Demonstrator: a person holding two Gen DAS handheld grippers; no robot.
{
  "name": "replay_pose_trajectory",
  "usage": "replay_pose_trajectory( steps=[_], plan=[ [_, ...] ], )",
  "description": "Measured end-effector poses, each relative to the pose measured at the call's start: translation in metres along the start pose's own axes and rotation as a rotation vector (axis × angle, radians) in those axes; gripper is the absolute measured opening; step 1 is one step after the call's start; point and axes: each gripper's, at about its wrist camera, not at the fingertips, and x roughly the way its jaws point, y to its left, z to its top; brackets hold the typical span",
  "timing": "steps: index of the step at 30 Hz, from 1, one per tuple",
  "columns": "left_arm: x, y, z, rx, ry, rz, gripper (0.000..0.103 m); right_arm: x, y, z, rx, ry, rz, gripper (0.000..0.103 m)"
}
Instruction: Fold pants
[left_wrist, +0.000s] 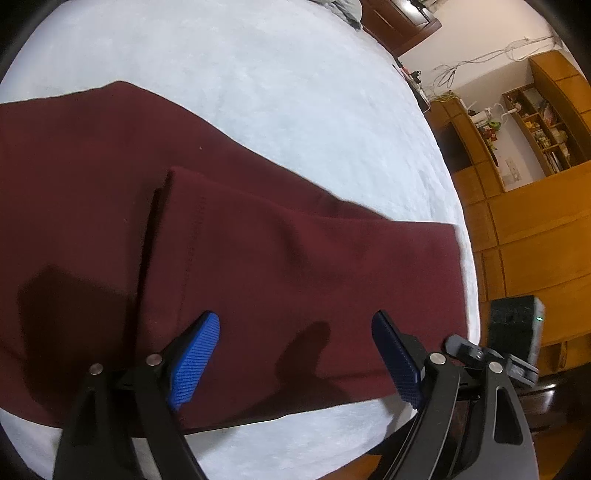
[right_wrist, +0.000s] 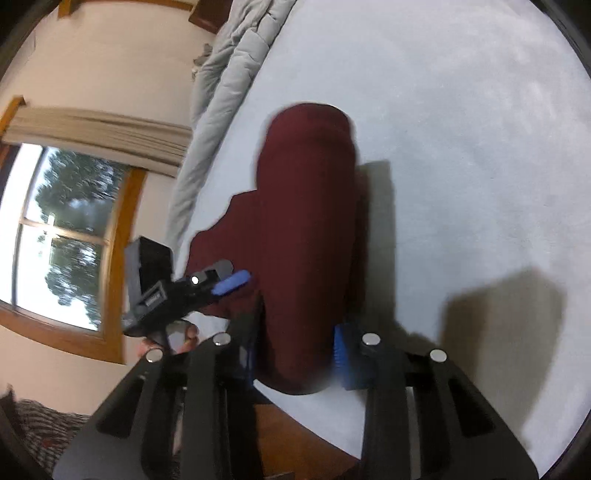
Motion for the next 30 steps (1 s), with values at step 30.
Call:
replay_pose_trajectory(
  steps=[30],
  plan=[
    [-0.231, 0.234, -0.074, -0.565, -0.392, 0.088, 0.085, 0.107, 0.106, 0.001, -0.359, 0.048, -0.438, 0.060]
  ],
)
